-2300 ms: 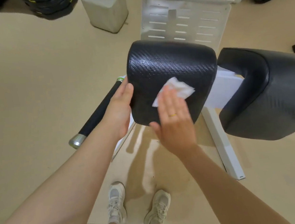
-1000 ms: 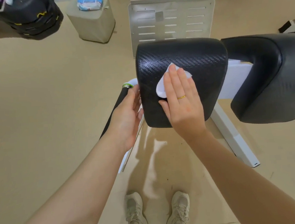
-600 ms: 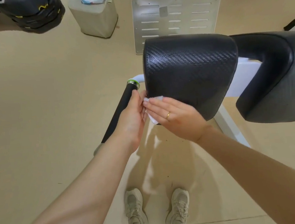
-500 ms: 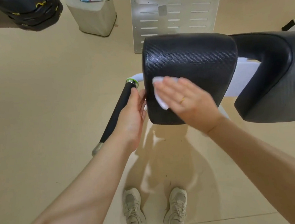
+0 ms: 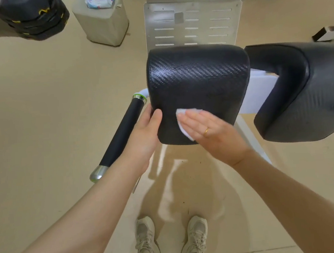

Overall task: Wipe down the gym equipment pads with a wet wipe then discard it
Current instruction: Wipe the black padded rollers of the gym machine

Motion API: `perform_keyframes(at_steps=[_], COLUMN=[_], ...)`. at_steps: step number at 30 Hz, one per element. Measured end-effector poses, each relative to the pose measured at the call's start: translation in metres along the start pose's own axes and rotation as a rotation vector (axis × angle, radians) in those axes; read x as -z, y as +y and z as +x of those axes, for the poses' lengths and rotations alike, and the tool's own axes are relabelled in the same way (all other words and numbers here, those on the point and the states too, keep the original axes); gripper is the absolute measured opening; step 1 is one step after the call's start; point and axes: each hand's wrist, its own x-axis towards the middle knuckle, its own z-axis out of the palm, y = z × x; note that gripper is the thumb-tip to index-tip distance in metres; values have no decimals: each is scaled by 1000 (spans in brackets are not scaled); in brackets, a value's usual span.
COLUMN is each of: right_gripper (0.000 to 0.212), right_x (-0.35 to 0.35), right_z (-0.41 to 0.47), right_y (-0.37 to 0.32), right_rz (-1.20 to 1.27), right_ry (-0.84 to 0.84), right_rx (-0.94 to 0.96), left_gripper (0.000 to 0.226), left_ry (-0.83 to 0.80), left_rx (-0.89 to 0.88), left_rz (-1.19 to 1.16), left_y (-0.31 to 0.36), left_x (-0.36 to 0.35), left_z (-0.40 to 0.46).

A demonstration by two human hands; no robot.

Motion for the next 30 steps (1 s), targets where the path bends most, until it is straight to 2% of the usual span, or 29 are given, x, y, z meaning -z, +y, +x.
perform_keyframes(at_steps=[3,4,7,8,10,14,17,19,21,23,24,27,30], right_gripper=[37,37,39,39,28,36,31,29,31,32,35,38,35], right_x=[20,28,33,28,12,-28,-37,-29,-12,0,0,-24,-52], right_z=[-1,-3,-2,-1,-10,-27,-36,-40,-45,-43,-40,-28,-7], right_y=[35,46,50,42,27,-17,-28,-14,6,22,25,13,-19], right_rz=[-89,-72,21,47,6,-94,-63,-56,-69,-57,-58,7,53], right_ry=[99,120,200,226,275,218,240,262,274,411,503,536,620], right_rx=[-129,-247,-426,-437,-343,-199,-156,-176,-292,-518,-551,-457,-393], left_gripper=[37,40,45,46,47,48,47,48,49,49,49,46,42], left_ry=[24,27,45,52,67,86,121,96,52,56,67,114,50], left_rx=[-35,-41,-46,-63,-117,-202,-237,-271,-310,-373,-402,-505,-619], left_rz=[8,5,-15,-25,-30,-70,-91,-84,-76,-51,-48,-78,-130], left_y=[-4,-7,-13,-16,-23,-36,-41,-44,-47,-52,-55,-68,-75], left_x=[-4,-7,-17,-20,-20,-17,-19,-17,-15,-16,-17,-17,-12], left_z=[1,1,0,1,3,11,12,12,12,14,15,24,35])
